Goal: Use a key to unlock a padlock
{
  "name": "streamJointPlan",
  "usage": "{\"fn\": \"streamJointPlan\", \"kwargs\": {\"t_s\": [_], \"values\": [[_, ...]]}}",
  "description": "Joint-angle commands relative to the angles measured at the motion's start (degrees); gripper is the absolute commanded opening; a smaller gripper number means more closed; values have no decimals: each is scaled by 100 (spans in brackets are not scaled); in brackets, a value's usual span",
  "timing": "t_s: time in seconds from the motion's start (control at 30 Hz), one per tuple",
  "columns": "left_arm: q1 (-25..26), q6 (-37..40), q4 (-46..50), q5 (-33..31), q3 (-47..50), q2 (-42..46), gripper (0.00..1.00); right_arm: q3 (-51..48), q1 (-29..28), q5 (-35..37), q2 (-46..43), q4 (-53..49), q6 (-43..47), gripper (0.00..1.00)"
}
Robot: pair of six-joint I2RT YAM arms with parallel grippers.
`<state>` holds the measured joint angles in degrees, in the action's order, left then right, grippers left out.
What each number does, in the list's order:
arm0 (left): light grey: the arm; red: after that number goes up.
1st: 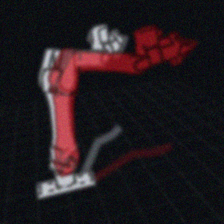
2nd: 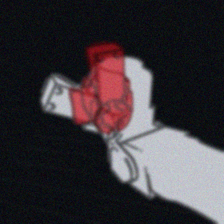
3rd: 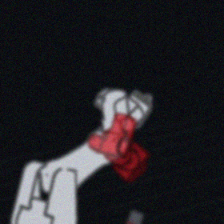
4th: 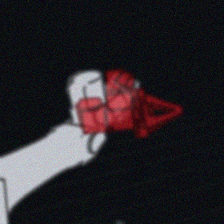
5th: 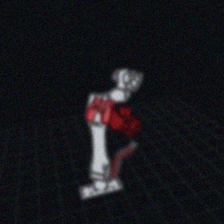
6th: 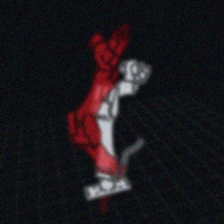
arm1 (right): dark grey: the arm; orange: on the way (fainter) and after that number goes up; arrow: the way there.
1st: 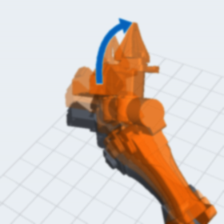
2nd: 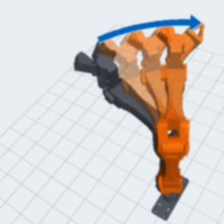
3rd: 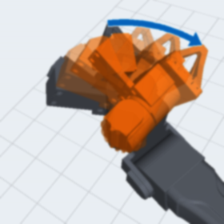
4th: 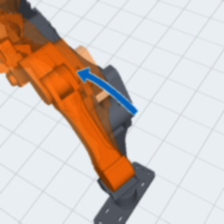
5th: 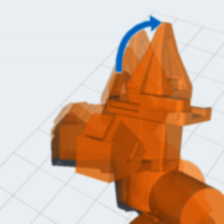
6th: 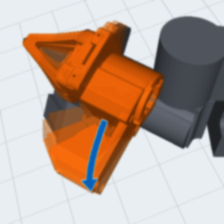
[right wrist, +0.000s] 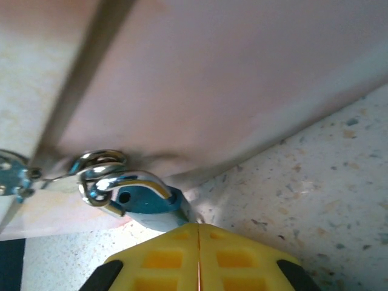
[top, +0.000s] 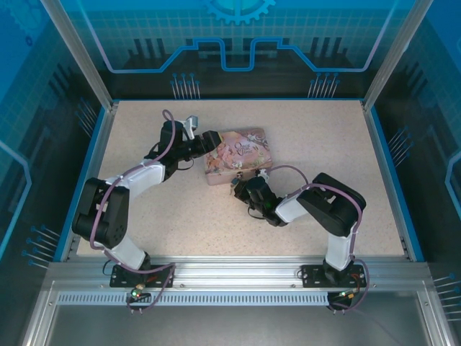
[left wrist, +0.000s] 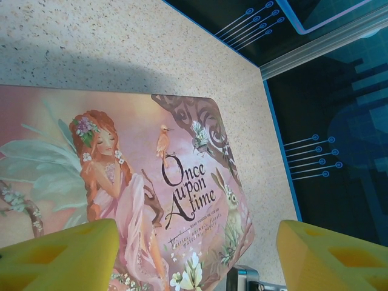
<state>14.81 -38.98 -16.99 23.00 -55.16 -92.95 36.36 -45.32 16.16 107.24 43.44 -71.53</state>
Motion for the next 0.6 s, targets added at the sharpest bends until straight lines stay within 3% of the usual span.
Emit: {"fn": "streamJointPlan", "kwargs": {"t_s": [0.0,0.07,0.23,0.4,0.47,0.57], "values": [[31,90,-27,98,-97,-86,70,-88,16,248,-257,-357,76,7],[31,88,-65,86,-56,-99,70,-174,10,308,-371,-393,102,7],[34,116,-95,107,-98,-136,70,-529,32,445,-617,-223,464,27],[31,101,-38,122,-181,-213,70,-596,329,-406,-333,725,1484,54],[31,134,7,95,-196,-211,70,-640,459,-805,-121,1364,1587,58],[30,140,98,77,-254,-206,70,-570,526,-950,42,1496,1621,60]]}}
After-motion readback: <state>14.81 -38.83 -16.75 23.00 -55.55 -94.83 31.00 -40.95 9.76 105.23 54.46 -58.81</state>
